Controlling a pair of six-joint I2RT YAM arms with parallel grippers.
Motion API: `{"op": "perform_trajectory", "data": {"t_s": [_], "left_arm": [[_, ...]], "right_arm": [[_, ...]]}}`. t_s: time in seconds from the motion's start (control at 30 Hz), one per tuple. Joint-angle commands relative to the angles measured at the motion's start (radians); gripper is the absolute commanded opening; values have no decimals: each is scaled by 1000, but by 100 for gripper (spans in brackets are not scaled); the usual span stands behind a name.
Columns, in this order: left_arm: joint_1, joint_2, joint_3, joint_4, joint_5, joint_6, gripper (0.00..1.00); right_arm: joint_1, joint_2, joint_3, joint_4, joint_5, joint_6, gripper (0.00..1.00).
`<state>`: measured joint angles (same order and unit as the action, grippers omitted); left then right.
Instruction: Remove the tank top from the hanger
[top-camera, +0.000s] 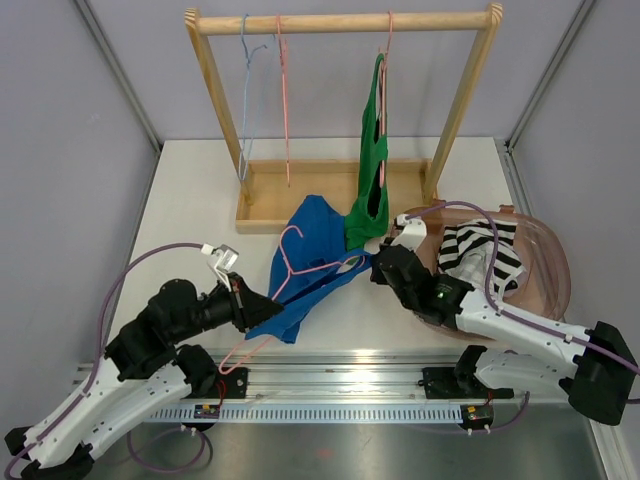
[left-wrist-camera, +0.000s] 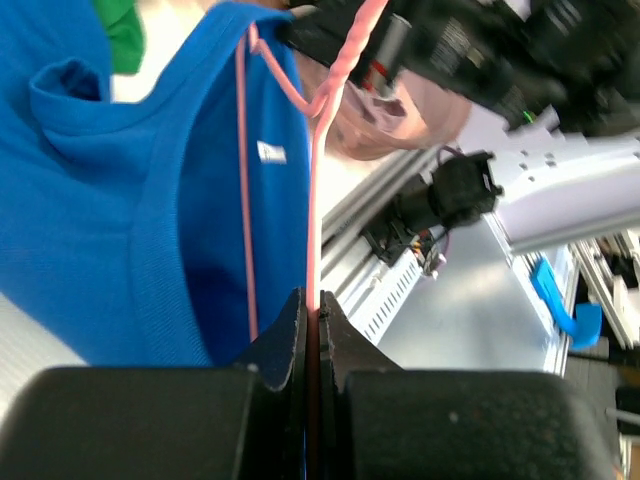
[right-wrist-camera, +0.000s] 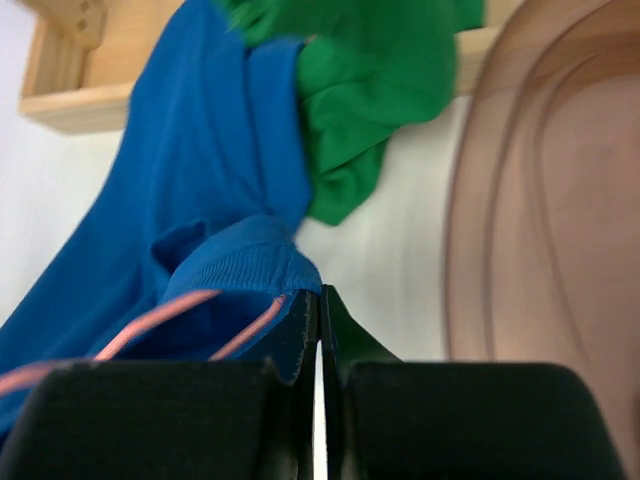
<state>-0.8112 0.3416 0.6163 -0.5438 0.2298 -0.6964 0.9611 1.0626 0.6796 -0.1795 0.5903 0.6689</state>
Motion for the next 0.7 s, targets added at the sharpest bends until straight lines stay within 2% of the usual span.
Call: {"op": "perform_trajectory", "data": {"t_s": [0.0, 0.2, 0.27, 0.3, 0.37, 0.4, 0.6, 0.67], "left_arm": [[-5, -15, 85, 30, 124, 57, 0], [-5, -4, 169, 30, 163, 104, 0], [-5, 0, 190, 54, 123, 113, 0], [-5, 10, 206, 109, 112, 118, 0], [-5, 20, 221, 181, 69, 136, 0], [-5, 36, 227, 274, 74, 153, 0], [-5, 143, 263, 702, 123, 300, 0], [-5, 206, 287, 836, 128, 345, 0]], "right_arm": [[-105, 10, 52, -104, 85, -32, 0], [-116, -12, 110, -141, -1, -61, 0], [-114, -58, 126, -143, -107, -93, 0], [-116, -81, 130, -135, -157, -103, 0], [-114, -162, 123, -71, -349, -132, 0], [-114, -189, 112, -48, -469, -132, 0], [-114, -317, 182, -54, -830, -91, 0], [-116, -340, 202, -43, -901, -34, 0]]}}
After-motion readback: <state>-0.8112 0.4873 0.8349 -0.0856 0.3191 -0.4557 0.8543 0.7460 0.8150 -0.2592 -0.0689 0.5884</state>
